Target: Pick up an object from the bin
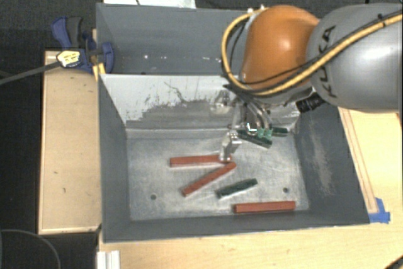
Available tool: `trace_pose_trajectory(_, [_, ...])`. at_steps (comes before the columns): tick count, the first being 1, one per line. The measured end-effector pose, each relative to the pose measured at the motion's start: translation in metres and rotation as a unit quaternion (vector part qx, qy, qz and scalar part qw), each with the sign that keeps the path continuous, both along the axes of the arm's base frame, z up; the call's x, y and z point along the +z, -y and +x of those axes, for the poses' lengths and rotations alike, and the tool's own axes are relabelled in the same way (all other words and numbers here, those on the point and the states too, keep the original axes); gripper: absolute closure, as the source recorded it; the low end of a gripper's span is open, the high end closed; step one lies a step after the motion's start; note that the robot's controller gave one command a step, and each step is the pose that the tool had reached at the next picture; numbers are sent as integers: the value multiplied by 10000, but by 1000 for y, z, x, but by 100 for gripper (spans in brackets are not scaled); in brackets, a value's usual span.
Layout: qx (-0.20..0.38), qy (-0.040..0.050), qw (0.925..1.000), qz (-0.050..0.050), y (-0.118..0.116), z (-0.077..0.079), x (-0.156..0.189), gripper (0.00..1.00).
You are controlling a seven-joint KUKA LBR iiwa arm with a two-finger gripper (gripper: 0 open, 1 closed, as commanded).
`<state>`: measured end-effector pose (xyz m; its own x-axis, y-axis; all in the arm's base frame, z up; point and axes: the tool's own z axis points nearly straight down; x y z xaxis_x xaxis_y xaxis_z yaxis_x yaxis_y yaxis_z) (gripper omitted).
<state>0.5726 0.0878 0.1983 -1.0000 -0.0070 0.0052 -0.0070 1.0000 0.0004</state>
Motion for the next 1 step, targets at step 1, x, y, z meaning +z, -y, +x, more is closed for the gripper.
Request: trace_pose_trajectory(1, [-13, 40, 10000, 5, 0, 2, 5, 0])
